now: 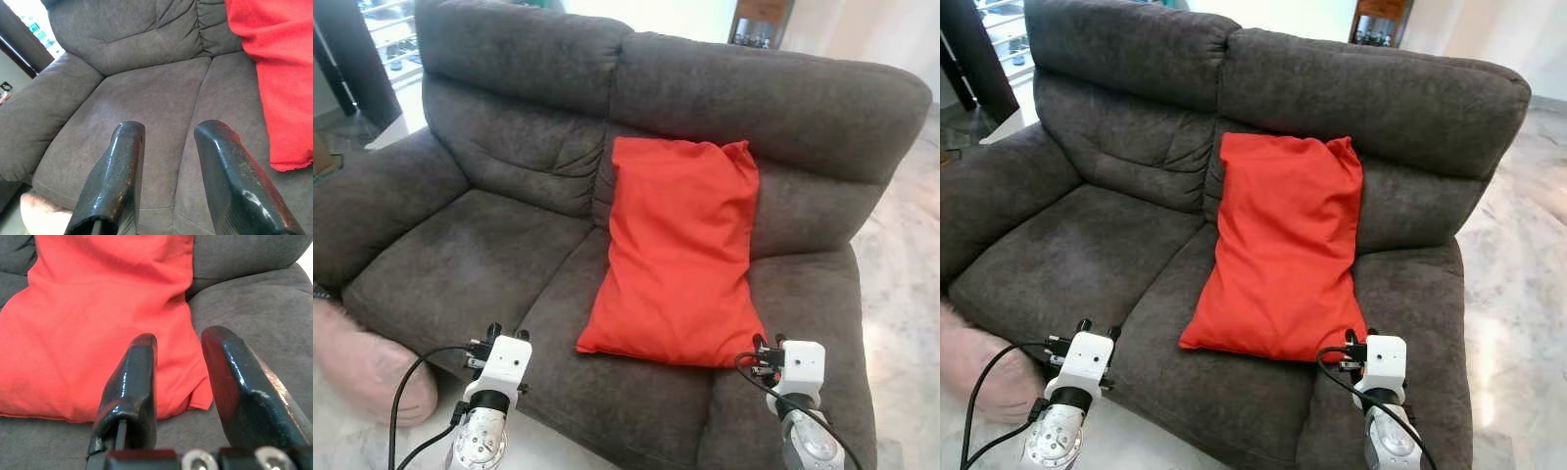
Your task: Move the pillow to the sofa from floor
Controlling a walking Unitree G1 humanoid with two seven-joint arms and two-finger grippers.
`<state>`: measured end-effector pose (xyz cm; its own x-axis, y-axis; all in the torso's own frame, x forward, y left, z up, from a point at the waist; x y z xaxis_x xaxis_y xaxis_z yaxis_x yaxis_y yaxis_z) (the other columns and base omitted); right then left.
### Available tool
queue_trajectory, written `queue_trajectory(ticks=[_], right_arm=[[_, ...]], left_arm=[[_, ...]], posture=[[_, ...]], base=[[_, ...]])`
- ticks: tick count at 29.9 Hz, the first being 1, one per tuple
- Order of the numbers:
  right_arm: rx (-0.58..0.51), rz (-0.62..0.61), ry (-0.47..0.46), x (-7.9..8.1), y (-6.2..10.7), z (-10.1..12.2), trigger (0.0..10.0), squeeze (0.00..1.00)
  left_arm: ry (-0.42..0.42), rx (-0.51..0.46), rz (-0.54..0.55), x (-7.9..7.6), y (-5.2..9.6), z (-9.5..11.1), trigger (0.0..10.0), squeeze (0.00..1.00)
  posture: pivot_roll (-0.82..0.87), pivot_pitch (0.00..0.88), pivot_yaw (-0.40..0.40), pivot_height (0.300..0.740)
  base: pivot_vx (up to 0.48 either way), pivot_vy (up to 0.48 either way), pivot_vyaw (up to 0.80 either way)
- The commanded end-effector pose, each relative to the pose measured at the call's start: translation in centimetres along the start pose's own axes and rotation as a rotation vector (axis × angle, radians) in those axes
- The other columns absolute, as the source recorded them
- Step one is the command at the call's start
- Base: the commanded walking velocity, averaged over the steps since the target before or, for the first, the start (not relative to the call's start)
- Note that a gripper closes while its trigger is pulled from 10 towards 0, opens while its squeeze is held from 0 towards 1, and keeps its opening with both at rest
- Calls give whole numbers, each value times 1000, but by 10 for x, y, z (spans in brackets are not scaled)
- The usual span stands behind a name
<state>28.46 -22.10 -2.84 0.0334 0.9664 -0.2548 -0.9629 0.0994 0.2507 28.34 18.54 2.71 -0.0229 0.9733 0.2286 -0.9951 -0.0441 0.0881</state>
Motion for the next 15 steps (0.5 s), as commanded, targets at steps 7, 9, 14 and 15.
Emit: queue_trajectory(ticks=[7, 9, 14, 15], right_arm=[[15, 20, 1, 5, -3, 0, 10000, 0], [15, 21, 1, 6, -3, 1, 10000, 0], [21, 28, 0, 7, -4, 0, 10000, 0], [22, 31, 0, 7, -4, 0, 10000, 0]], left_arm=[[-3, 11, 3, -3, -1, -2, 10000, 0], [0, 9, 5, -2, -2, -1, 10000, 0], [4, 6, 7, -2, -2, 0, 10000, 0], [4, 7, 8, -2, -2, 0, 10000, 0]], posture=[[175, 74, -29, 740], [174, 74, -30, 740], [178, 77, -30, 740], [179, 78, -31, 740]], base=[[0, 314, 0], [0, 317, 0], [0, 315, 0], [0, 315, 0]])
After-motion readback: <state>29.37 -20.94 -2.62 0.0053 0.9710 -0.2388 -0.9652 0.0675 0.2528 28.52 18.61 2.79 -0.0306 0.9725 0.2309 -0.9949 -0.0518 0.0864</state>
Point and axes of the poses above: a point about 5 cm out from each wrist's last joint towards the gripper, its own y axis pointing back from the gripper into the wrist, its own z axis along the axis of the wrist's last joint, x = y × z, the point moved 5 cm from there along -y, pointing out of the wrist towards the gripper, and after that the axes turned 13 degrees about y, right-handed, at the moved point
